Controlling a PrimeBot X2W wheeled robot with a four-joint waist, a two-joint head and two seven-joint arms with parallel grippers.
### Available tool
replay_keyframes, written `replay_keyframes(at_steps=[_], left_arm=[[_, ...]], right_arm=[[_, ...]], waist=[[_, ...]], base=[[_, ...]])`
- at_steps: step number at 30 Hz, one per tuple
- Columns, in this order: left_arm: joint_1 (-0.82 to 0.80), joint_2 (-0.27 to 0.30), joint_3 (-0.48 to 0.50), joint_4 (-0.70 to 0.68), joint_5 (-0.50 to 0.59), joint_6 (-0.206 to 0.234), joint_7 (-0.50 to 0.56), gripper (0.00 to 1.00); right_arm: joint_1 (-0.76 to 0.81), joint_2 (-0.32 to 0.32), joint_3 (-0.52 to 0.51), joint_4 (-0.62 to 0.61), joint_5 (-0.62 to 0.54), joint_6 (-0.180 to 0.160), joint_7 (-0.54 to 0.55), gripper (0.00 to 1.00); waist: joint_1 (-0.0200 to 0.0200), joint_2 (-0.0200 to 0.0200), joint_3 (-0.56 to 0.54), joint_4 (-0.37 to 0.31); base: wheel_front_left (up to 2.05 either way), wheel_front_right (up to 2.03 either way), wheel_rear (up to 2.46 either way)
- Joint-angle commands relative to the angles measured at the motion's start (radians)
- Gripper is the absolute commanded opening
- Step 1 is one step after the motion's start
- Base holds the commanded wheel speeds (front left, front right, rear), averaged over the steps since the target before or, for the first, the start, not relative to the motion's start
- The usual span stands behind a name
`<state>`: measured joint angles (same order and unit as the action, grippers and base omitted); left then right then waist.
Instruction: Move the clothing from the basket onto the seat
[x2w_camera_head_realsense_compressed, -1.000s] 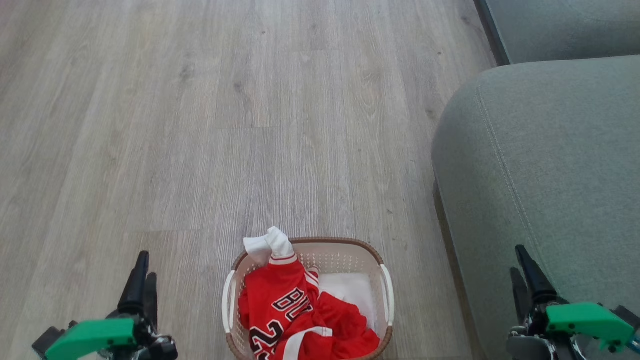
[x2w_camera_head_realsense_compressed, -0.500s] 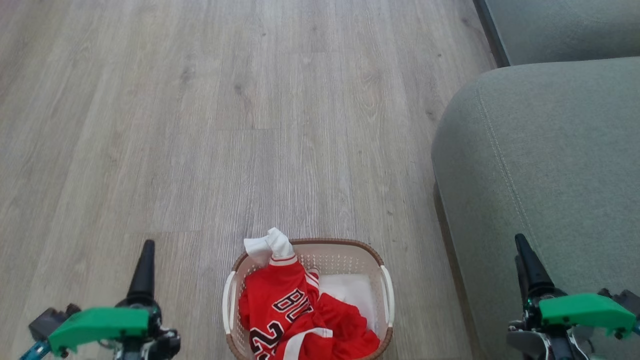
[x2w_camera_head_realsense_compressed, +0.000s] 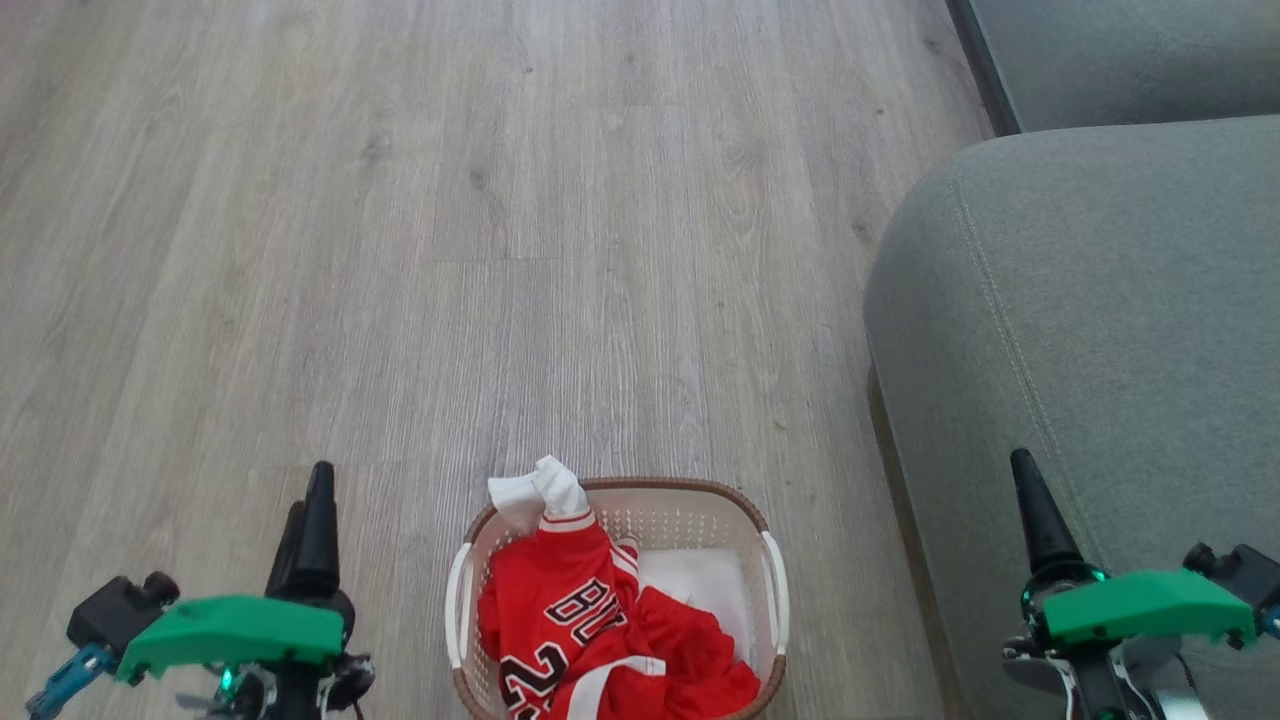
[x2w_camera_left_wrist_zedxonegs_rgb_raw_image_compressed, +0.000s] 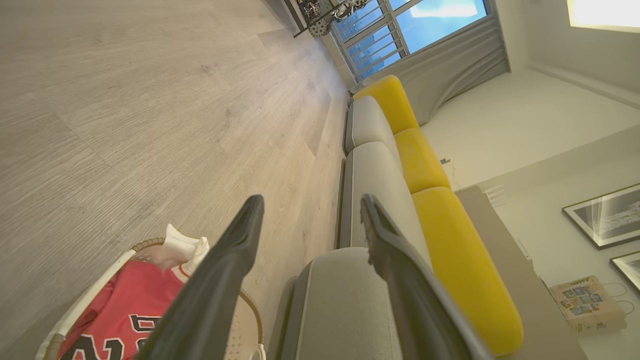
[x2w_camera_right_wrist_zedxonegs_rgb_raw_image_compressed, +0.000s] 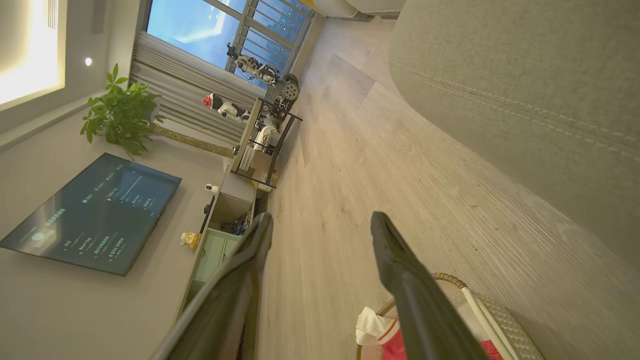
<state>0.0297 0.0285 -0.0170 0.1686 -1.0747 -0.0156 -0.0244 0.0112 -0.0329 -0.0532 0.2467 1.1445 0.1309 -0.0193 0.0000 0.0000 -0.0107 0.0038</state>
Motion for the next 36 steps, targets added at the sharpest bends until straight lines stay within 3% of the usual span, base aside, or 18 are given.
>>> replay_keyframes(at_steps=[1,13,36], left_arm=[[-0.013,0.013,0.01,-0.043,0.04,0.005,-0.014,1.0],[0.017,0.024,-0.006,-0.076,0.242,0.03,-0.049,1.0],[0.07,0.051,-0.055,-0.104,0.528,0.085,-0.113,1.0]], right_arm=[[-0.032,-0.008,0.015,-0.046,-0.033,0.0,-0.018,1.0],[-0.022,-0.01,0.032,-0.072,-0.2,0.0,-0.053,1.0],[-0.002,-0.012,0.075,-0.081,-0.452,0.0,-0.118,1.0]], waist=[[0.0,0.0,0.0,0.0],[0.0,0.0,-0.009,0.003],[0.0,0.0,-0.028,0.009]], base=[[0.0,0.0,0.0],[0.0,0.0,0.0],[0.0,0.0,0.0]])
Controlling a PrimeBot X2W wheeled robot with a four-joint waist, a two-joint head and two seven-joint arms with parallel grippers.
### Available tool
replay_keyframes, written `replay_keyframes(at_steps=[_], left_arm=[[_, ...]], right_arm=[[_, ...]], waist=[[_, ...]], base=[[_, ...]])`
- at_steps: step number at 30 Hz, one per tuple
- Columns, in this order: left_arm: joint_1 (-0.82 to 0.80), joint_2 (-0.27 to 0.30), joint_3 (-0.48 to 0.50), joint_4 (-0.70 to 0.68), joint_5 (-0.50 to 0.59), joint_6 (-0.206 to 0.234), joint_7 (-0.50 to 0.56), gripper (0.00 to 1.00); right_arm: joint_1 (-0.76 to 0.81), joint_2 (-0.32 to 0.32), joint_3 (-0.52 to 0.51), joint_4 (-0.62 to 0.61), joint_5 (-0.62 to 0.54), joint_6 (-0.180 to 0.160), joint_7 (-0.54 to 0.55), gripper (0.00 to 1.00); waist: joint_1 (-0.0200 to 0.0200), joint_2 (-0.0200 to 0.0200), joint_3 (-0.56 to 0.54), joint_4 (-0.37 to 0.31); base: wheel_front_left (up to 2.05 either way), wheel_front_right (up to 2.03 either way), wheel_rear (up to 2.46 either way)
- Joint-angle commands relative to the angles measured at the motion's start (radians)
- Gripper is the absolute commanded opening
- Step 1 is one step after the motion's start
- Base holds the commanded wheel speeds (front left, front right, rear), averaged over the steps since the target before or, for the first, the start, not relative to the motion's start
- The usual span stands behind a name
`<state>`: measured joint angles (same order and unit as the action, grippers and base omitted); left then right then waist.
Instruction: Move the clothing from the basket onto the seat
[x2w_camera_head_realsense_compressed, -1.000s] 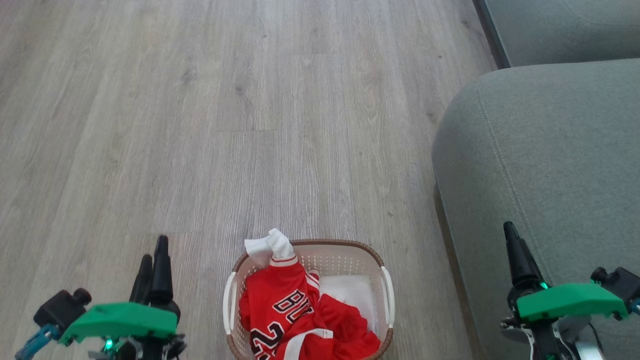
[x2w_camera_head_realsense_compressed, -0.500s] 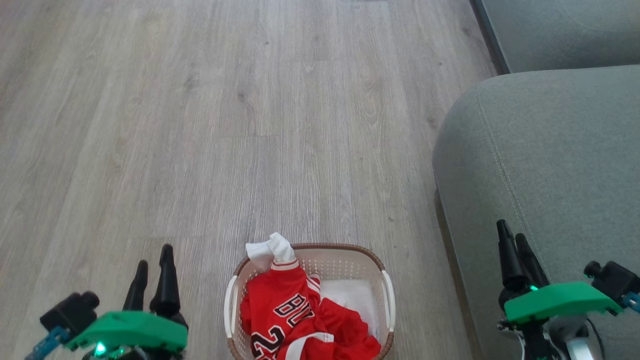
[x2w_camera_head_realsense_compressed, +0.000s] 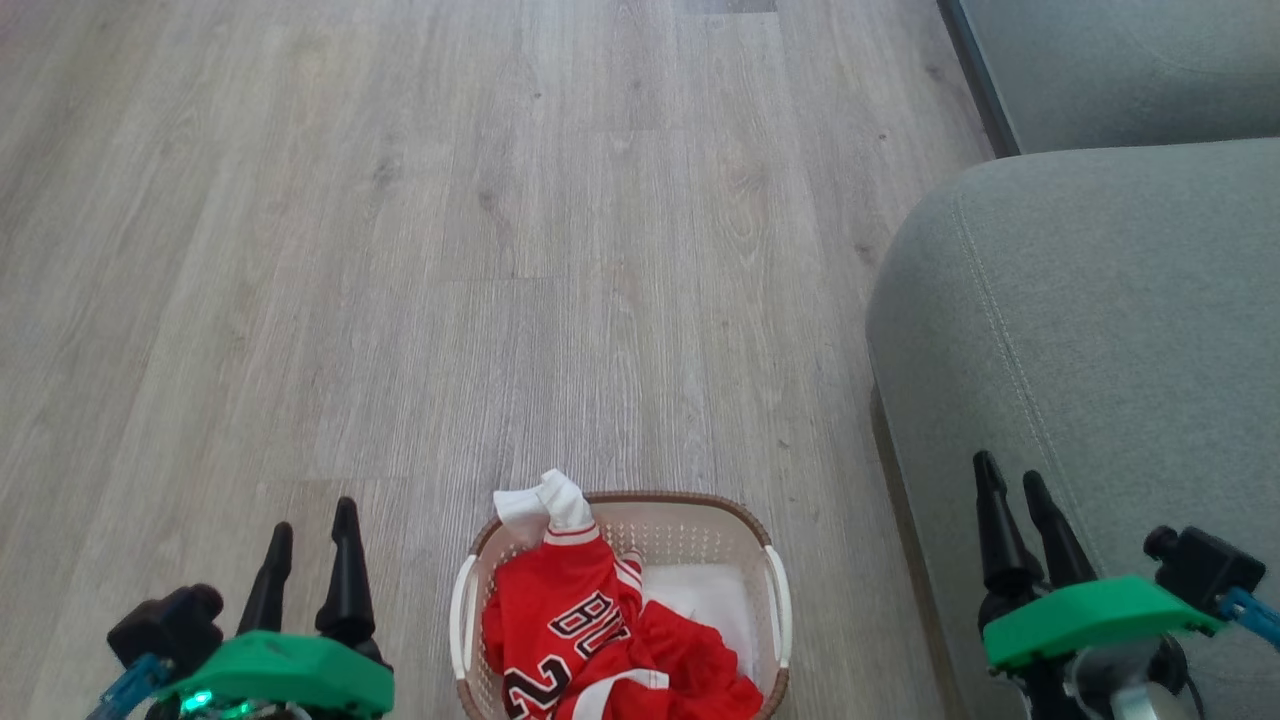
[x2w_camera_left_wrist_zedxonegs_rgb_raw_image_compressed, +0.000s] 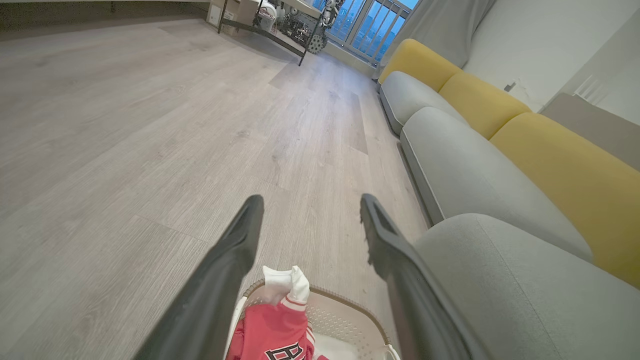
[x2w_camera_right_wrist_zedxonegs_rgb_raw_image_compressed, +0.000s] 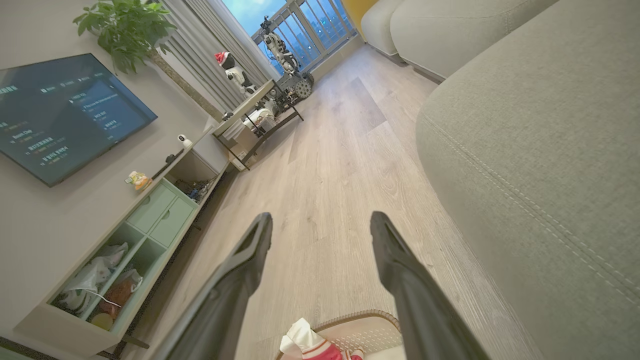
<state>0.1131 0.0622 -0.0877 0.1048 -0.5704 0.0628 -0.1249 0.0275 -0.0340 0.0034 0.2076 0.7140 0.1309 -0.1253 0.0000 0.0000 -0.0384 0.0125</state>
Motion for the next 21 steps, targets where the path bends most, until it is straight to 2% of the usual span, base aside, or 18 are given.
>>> replay_keyframes(at_steps=[1,21], left_arm=[[-0.013,0.018,0.014,-0.042,0.037,0.009,-0.016,1.0],[0.009,0.016,-0.006,-0.053,0.261,0.028,-0.074,1.0]], right_arm=[[-0.018,-0.011,0.02,-0.043,-0.033,0.0,-0.015,1.0],[-0.011,-0.014,0.053,-0.06,-0.264,0.0,-0.074,1.0]], waist=[[0.0,0.0,0.0,0.0],[0.0,0.0,-0.003,0.004]], base=[[0.0,0.0,0.0],[0.0,0.0,0.0]])
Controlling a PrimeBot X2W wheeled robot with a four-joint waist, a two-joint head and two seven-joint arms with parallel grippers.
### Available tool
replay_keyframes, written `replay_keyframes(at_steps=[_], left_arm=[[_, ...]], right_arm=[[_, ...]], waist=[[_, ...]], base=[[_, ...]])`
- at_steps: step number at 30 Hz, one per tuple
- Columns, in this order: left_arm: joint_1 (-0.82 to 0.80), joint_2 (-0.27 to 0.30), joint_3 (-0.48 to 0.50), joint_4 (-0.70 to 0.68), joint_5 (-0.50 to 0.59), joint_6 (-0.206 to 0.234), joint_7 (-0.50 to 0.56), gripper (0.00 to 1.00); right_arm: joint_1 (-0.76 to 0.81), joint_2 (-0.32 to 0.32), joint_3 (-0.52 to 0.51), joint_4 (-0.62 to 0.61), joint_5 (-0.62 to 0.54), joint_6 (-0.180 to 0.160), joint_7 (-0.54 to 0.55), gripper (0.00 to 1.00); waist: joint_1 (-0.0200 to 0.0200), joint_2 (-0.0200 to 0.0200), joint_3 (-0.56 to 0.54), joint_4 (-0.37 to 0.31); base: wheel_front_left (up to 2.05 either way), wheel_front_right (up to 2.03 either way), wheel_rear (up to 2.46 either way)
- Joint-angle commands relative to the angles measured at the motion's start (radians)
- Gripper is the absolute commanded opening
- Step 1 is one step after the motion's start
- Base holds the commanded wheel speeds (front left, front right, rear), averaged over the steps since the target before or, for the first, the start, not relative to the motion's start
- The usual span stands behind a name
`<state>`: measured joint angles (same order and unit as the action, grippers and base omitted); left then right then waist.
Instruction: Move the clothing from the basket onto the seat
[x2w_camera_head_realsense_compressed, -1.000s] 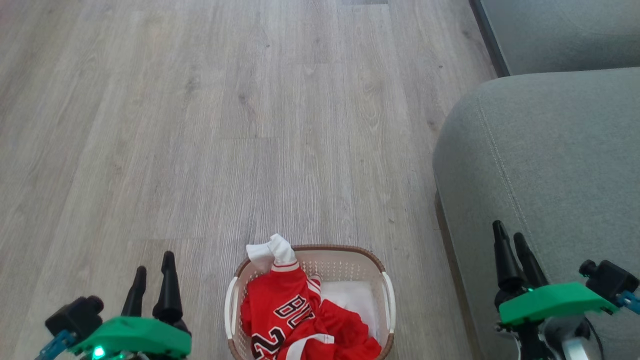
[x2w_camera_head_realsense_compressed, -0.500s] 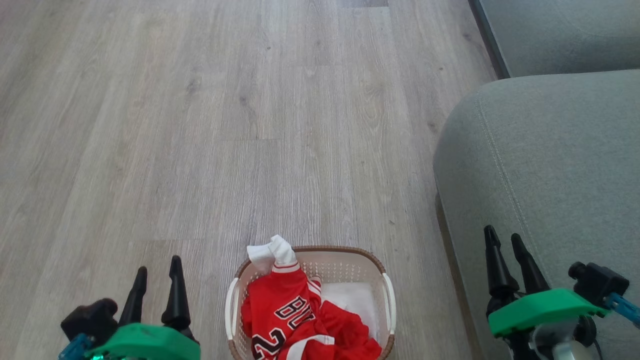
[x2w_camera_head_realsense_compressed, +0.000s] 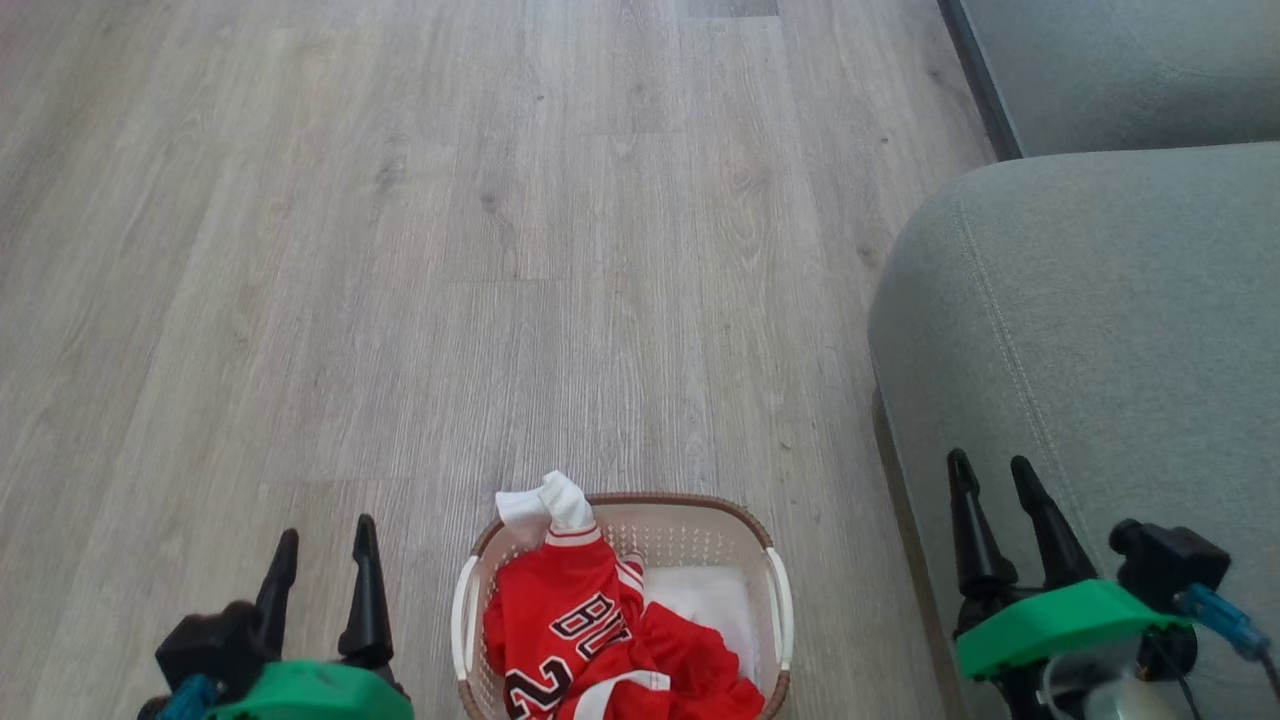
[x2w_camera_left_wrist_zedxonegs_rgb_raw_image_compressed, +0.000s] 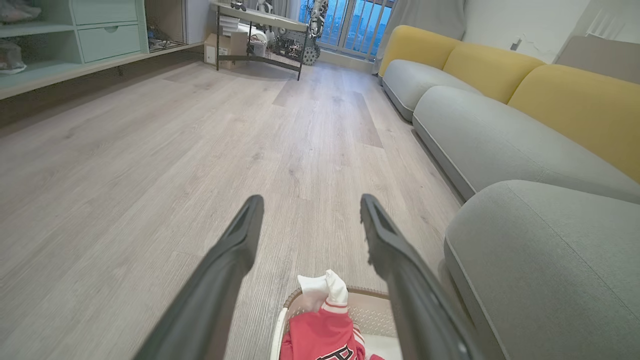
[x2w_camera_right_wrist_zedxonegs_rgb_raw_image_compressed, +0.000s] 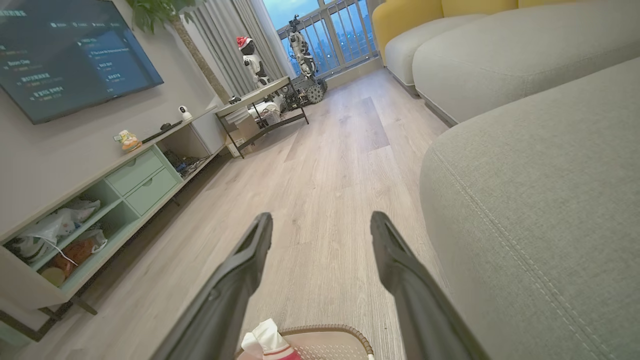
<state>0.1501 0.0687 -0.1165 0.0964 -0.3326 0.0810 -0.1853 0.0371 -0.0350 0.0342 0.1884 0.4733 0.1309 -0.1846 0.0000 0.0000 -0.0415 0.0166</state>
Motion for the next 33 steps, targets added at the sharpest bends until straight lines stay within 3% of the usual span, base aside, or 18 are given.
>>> replay_keyframes(at_steps=[1,21,33], left_arm=[[-0.027,0.009,0.023,-0.046,0.033,0.01,-0.017,1.0],[-0.005,-0.014,0.04,-0.002,0.198,-0.005,-0.075,1.0],[-0.012,-0.018,0.048,0.018,0.185,-0.012,-0.076,1.0]], right_arm=[[-0.02,-0.013,0.025,-0.041,-0.035,0.0,-0.017,1.0],[-0.016,-0.015,0.063,-0.044,-0.268,0.0,-0.076,1.0],[-0.016,-0.015,0.064,-0.037,-0.275,0.0,-0.077,1.0]], waist=[[0.0,0.0,0.0,0.0],[0.0,0.0,-0.008,0.003],[0.0,0.0,-0.007,0.003]], base=[[0.0,0.0,0.0],[0.0,0.0,0.0],[0.0,0.0,0.0]])
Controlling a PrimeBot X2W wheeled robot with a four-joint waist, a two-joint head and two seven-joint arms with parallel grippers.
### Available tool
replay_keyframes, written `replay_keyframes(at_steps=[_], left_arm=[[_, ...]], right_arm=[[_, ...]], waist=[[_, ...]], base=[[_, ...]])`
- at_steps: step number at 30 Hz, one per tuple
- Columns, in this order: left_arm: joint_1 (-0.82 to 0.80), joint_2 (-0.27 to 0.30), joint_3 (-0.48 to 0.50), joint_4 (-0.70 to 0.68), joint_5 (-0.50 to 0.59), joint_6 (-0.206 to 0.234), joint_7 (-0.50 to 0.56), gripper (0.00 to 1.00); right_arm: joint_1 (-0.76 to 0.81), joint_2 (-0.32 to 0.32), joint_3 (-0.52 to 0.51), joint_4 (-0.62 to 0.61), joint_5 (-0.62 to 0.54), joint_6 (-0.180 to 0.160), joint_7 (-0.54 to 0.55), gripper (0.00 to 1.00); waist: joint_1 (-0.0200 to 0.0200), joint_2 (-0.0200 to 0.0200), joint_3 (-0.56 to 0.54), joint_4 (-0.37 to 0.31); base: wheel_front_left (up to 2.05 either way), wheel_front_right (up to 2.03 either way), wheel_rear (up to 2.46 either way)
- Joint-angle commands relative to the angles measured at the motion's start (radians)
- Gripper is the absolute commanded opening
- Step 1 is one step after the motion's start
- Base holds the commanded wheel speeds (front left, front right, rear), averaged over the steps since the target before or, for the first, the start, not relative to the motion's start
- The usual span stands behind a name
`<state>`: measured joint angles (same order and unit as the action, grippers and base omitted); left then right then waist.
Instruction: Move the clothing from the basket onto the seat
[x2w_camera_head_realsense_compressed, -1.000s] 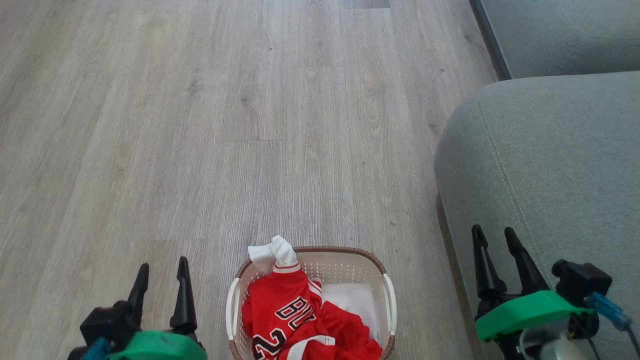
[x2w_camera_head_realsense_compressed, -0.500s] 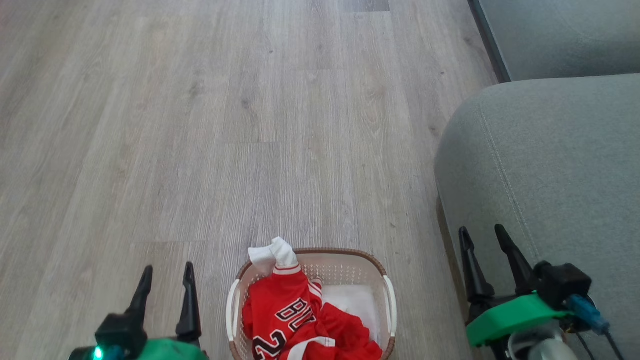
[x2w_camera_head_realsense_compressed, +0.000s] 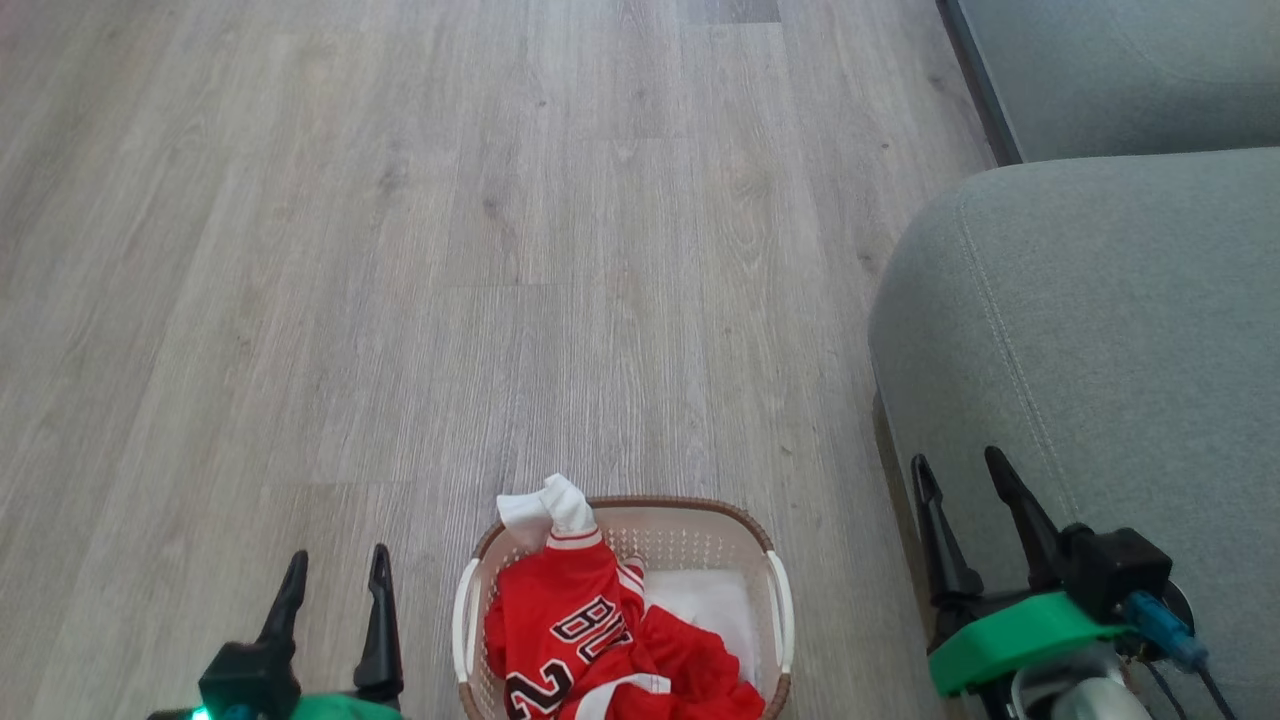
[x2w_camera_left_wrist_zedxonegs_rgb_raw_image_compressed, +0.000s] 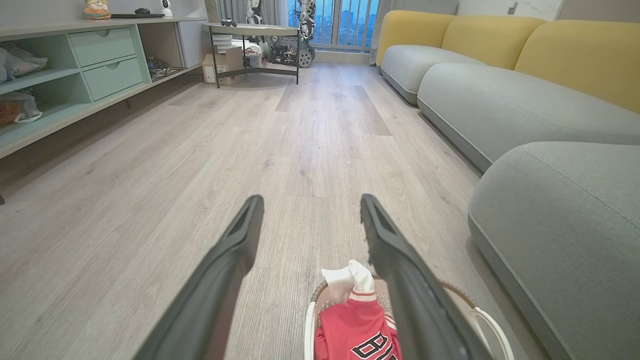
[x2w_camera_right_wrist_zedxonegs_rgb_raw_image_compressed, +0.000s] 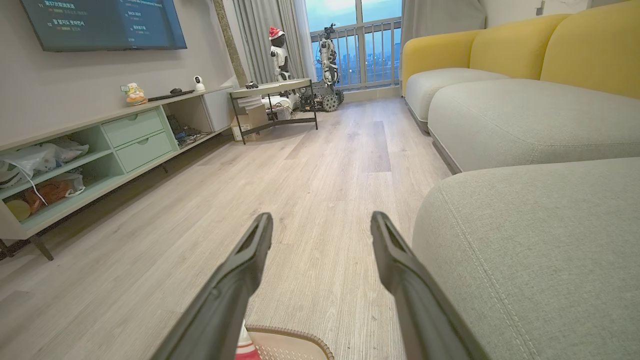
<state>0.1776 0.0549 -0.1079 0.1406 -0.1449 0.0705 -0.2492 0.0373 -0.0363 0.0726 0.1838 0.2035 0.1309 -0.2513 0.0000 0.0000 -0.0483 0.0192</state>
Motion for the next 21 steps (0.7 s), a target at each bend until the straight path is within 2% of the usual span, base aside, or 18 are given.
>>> replay_keyframes(at_steps=[1,13,21], left_arm=[[-0.04,-0.004,0.038,-0.026,-0.005,0.0,-0.013,1.0],[-0.044,-0.005,0.029,-0.03,-0.008,0.007,-0.013,1.0],[-0.071,-0.005,0.01,-0.008,0.007,-0.013,-0.013,1.0]], right_arm=[[-0.017,-0.014,0.026,-0.031,-0.005,0.0,-0.01,1.0],[-0.021,-0.014,0.022,-0.033,-0.004,0.0,-0.01,1.0],[-0.033,-0.014,0.007,-0.052,-0.011,0.0,-0.01,1.0]], waist=[[0.0,0.0,0.0,0.0],[0.0,0.0,0.007,0.0],[0.0,0.0,0.052,-0.003]], base=[[0.0,0.0,0.0],[0.0,0.0,0.0],[0.0,0.0,0.0]])
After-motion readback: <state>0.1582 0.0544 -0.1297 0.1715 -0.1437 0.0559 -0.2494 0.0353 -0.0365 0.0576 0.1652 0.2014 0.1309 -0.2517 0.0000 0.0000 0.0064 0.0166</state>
